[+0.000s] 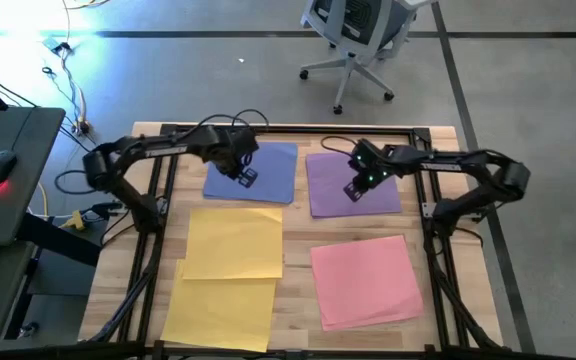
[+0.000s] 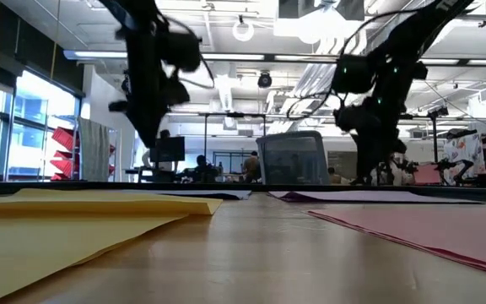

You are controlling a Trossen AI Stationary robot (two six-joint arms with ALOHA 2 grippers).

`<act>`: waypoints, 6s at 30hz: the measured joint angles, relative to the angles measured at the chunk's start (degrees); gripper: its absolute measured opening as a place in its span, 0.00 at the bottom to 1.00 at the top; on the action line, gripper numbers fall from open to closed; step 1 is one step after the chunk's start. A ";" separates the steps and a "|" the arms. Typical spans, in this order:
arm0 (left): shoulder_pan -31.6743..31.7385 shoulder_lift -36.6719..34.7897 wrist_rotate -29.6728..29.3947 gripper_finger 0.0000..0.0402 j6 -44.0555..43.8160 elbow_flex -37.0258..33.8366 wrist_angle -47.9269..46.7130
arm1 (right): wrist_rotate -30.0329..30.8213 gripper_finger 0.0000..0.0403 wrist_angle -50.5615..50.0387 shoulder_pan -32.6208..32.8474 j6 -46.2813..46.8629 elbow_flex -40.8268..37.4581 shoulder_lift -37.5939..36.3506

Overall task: Organize paper
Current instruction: Adjust the violet paper and blue paper, then stack the yellow paper on the bottom left

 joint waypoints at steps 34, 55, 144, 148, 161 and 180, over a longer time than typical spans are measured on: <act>-89.06 -12.62 -21.81 0.00 -65.54 -7.02 5.19 | 22.35 0.37 12.68 50.74 2.83 56.02 49.34; -92.08 12.36 -26.22 0.00 -65.59 -7.02 24.53 | 29.82 0.34 7.76 46.83 -5.76 72.70 64.45; -98.83 4.22 -3.10 0.00 -94.42 -8.19 -2.26 | 21.12 0.00 -17.77 53.79 29.88 84.94 60.52; -97.84 4.85 -2.10 0.00 -93.86 -10.27 0.12 | 18.02 0.00 -33.39 56.31 43.88 84.83 59.14; -87.50 4.58 13.44 0.00 -87.17 -20.20 9.37 | 10.59 0.00 -31.44 57.99 52.27 79.45 59.71; -87.60 4.70 4.61 0.00 -82.96 -22.62 11.88 | 12.16 0.00 -27.67 54.55 46.69 79.49 62.93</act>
